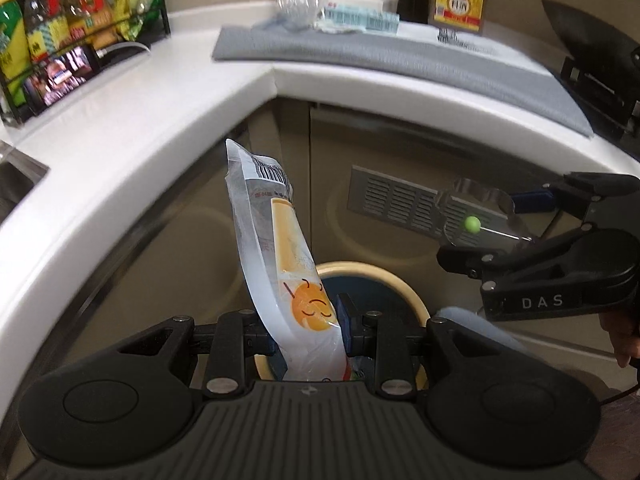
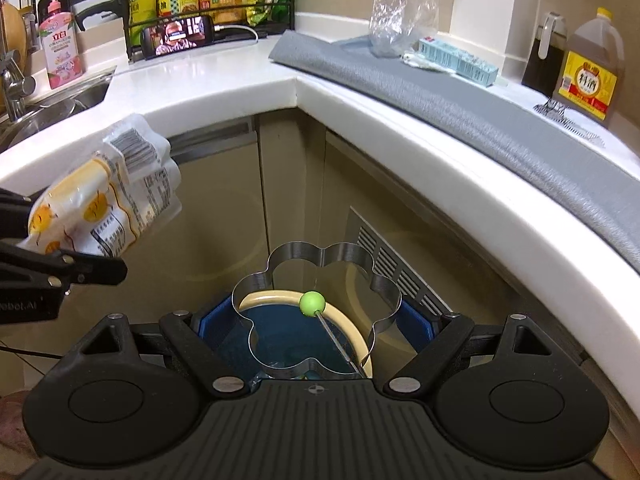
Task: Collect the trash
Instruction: 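Carry the snack bag and egg ring down over the bin, then open both grippers above the bin to drop snack bag and egg ring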
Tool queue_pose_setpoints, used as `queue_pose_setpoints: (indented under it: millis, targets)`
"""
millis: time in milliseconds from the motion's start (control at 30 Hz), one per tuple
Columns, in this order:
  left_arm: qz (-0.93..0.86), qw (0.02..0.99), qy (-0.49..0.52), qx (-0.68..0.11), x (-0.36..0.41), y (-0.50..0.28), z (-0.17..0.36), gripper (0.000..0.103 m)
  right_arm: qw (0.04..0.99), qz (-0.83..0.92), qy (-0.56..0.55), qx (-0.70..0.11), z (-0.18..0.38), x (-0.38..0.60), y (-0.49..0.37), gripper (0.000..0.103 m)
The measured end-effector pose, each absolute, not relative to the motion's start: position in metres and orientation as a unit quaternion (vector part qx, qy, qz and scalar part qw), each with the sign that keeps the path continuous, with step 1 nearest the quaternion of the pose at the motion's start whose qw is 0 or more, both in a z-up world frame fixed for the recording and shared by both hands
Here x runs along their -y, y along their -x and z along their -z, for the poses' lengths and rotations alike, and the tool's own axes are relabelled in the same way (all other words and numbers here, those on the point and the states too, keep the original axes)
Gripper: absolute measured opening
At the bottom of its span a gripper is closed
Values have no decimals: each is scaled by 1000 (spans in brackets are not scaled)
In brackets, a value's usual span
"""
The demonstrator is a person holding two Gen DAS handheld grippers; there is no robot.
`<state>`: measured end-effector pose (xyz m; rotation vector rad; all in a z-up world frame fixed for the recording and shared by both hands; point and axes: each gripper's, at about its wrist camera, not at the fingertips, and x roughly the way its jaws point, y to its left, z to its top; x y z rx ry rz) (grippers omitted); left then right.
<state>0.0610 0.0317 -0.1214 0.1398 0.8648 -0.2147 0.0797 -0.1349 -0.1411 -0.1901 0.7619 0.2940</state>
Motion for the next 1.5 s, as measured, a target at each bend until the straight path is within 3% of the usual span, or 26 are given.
queue_pose_setpoints:
  millis: [733,767,800,867,900,1200,1367,1500]
  targets:
    - [134,839,-86,-520,-24,-122,218,31,875,-161,40,-454,197,122,-148,88]
    - [132,838,-92,-521,-23,-124,221,38,873,-163,32,-458,200,121,-151,89]
    - [134,836,-100,-523,-23,-126,224,65,873,-167,19,-459,202,121,-155,89]
    - [120,840,-117,-516,-23,-126,225,102,874,-164,-8,-458,206,123,-161,95]
    - [117,847,-118,-504,-24,-124,221,103,875,-162,-21,-456,207,125,-164,100]
    - [74,858,-77,-502,-49,-100,193,103,870,-157,-59,-464,197,145,-147,100]
    - [42,871,-6,-489,-61,-72,169,103,886,-145,-7,-442,184,151,-108,100]
    - [43,884,-25,-464,-56,-61,156,103,900,-150,59,-405,168,144,-86,100]
